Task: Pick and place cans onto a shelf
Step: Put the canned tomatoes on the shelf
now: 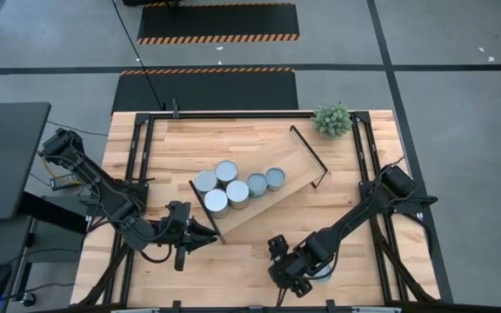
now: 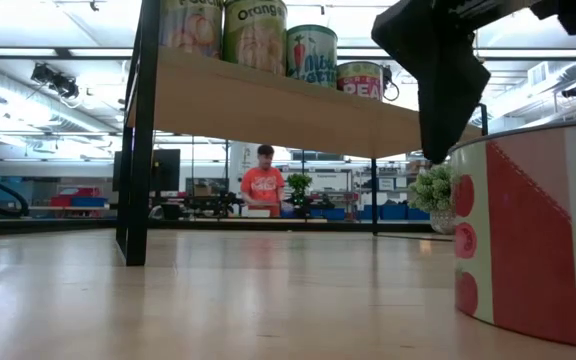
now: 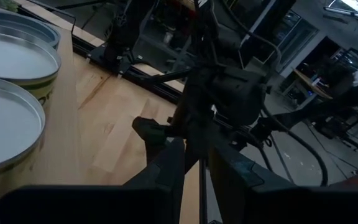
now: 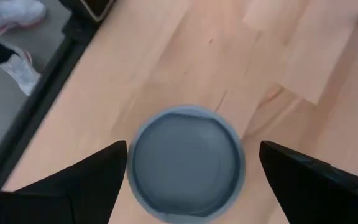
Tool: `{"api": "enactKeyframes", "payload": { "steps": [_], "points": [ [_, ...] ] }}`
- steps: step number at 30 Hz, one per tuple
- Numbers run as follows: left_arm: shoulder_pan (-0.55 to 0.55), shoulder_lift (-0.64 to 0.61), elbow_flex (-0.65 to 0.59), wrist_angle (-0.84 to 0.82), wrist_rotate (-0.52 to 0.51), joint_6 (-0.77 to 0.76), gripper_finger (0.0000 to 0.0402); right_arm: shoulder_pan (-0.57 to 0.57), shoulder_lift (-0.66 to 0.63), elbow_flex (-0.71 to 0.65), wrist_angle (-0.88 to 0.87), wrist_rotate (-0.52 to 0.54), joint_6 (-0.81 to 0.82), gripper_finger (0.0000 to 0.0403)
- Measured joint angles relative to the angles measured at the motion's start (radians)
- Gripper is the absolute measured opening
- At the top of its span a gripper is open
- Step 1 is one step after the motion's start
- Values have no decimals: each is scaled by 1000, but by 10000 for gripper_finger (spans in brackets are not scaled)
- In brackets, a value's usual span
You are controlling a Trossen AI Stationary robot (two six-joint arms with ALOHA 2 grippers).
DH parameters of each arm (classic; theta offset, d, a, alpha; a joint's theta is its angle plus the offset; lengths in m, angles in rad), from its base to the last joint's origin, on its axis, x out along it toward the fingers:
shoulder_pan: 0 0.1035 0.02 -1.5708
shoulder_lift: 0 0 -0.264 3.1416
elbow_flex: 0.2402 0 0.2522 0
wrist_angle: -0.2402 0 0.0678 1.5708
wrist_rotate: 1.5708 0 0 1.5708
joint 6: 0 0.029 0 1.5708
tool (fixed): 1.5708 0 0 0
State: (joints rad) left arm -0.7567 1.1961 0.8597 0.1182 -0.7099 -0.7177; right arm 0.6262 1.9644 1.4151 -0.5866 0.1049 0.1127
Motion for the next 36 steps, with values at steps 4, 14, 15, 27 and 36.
{"api": "enactKeyframes", "payload": {
  "steps": [4, 14, 15, 27, 36],
  "points": [
    [0, 0, 0, 0, 1, 1, 78, 0, 5, -6, 10, -27, -15, 373],
    [0, 0, 0, -4, 1, -1, 78, -2, 92, -9, 45, -27, 23, 358],
    [0, 0, 0, -4, 1, -4, 78, -4, 96, -9, 44, -33, 32, 350],
    [0, 0, 0, -4, 6, -4, 78, -68, -13, -9, -117, -116, 47, 288],
    [3, 0, 0, -4, 6, -3, 78, -204, -305, -9, -305, -78, 70, 288]
  ]
}}
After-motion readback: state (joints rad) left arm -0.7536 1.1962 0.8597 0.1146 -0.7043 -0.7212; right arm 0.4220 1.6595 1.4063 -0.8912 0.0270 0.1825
